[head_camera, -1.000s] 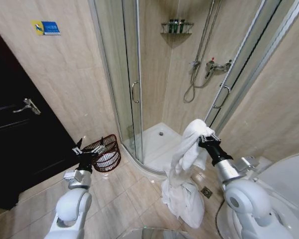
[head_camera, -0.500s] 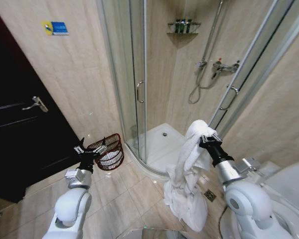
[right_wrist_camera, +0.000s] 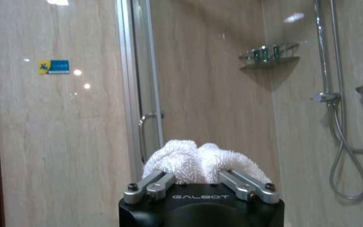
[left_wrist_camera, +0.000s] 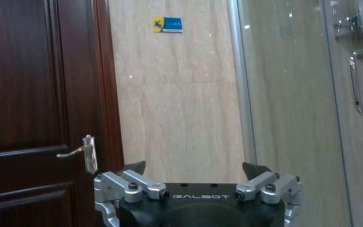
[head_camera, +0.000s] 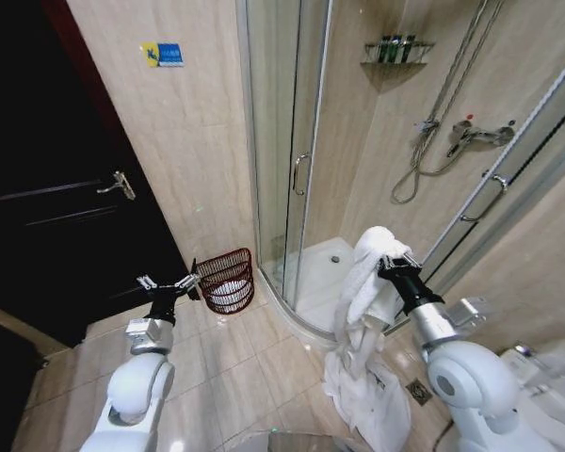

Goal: Discard the used towel into the hamper.

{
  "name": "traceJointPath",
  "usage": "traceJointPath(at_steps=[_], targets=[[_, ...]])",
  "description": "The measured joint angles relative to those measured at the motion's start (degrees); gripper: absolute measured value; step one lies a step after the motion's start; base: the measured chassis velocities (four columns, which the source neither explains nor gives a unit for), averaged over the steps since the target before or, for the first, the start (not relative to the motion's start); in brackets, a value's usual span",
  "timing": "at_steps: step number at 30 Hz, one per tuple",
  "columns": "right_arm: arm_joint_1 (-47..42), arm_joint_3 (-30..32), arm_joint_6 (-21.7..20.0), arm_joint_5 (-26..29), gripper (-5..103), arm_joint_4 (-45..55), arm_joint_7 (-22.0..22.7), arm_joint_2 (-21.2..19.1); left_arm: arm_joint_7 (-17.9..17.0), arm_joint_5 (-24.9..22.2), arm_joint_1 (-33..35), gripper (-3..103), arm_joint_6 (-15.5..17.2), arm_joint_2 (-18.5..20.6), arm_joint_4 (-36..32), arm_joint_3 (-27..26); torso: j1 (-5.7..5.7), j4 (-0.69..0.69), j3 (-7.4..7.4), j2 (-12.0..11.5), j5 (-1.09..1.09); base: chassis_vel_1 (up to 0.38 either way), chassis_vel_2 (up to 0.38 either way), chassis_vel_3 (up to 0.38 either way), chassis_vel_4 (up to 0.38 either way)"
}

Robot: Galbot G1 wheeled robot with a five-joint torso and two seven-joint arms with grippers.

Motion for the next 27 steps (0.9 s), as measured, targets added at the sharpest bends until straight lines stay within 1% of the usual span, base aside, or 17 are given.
traceJointPath(at_steps=[7, 9, 11, 12, 16, 18, 19, 23, 27], targets=[[0.09, -0.19, 0.1, -0.1, 8, -0.15, -0.22, -0.12, -0.14, -0.78, 0.33, 100, 0.0, -0.37, -0.27, 0.05, -0.01, 0.01, 0.0, 0.0, -0.02, 0.118, 0.108, -0.108, -0.122], [0.24, 0.0, 0.19, 0.33, 8, -0.28, -0.66, -0.12, -0.18, -0.87, 0.3, 100, 0.82, -0.44, -0.39, 0.11, 0.02, 0.01, 0.01, -0.01, 0.01, 0.192, 0.194, -0.201, -0.175], [0.32, 0.05, 0.23, 0.52, 8, -0.35, -0.86, -0.12, -0.19, -0.92, 0.23, 100, 1.35, -0.41, -0.54, 0.12, 0.0, 0.02, 0.0, 0.0, -0.02, 0.174, 0.194, -0.208, -0.164], [0.36, 0.05, 0.43, 0.66, 8, -0.38, -1.11, -0.14, -0.18, -0.94, 0.16, 100, 2.08, -0.37, -0.7, 0.13, -0.02, 0.01, -0.01, 0.01, -0.1, 0.174, 0.142, -0.138, -0.149], [0.42, -0.09, 0.65, 0.73, 8, -0.49, -1.34, -0.1, -0.06, -0.98, 0.04, 100, 3.12, -0.38, -1.01, 0.34, -0.01, 0.03, 0.0, 0.0, -0.01, 0.14, 0.116, -0.1, -0.073], [0.59, -0.24, 0.96, 0.78, 8, -0.72, -1.57, 0.01, -0.34, -0.97, -0.05, 100, 3.42, -0.45, -0.9, 0.78, -0.01, 0.02, 0.0, 0.0, -0.04, 0.0, 0.0, 0.0, 0.0], [0.76, -0.33, 1.58, 0.99, 8, -0.96, -1.72, 0.06, -0.64, -0.97, -0.04, 100, 3.52, -0.56, -0.64, 1.1, 0.0, 0.02, 0.0, 0.0, 0.0, 0.0, 0.0, 0.0, 0.0], [1.13, -0.3, 2.44, 1.21, 8, -1.43, -1.93, 0.02, -0.81, -0.96, -0.21, 100, 3.59, -0.75, -0.04, 1.51, 0.0, 0.0, 0.0, 0.0, 0.0, -0.038, -0.01, 0.085, 0.062], [1.19, -0.11, 1.55, 0.99, 8, -1.34, -1.72, -0.25, -0.8, -0.96, -0.6, 100, 3.59, -0.57, 0.29, 1.72, 0.0, 0.01, 0.0, 0.0, 0.0, -0.003, -0.005, 0.086, 0.08]])
